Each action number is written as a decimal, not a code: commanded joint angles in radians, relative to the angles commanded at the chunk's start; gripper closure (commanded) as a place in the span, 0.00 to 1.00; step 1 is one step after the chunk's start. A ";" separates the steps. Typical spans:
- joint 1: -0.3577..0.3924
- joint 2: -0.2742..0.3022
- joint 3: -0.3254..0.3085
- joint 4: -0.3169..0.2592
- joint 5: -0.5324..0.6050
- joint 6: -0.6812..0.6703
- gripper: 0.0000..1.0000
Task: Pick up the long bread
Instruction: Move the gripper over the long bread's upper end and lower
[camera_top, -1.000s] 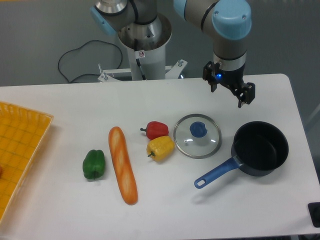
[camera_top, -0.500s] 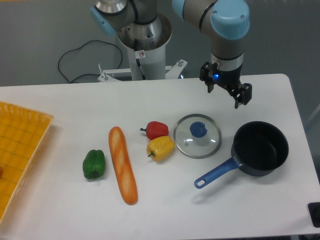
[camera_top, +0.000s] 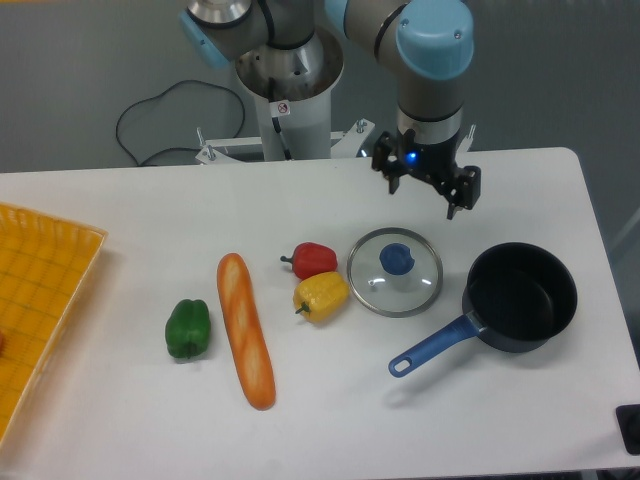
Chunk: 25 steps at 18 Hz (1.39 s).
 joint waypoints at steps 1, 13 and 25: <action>-0.017 0.000 -0.002 -0.003 0.002 -0.005 0.00; -0.239 -0.050 0.054 -0.040 0.107 -0.254 0.00; -0.376 -0.135 0.107 -0.023 0.121 -0.419 0.00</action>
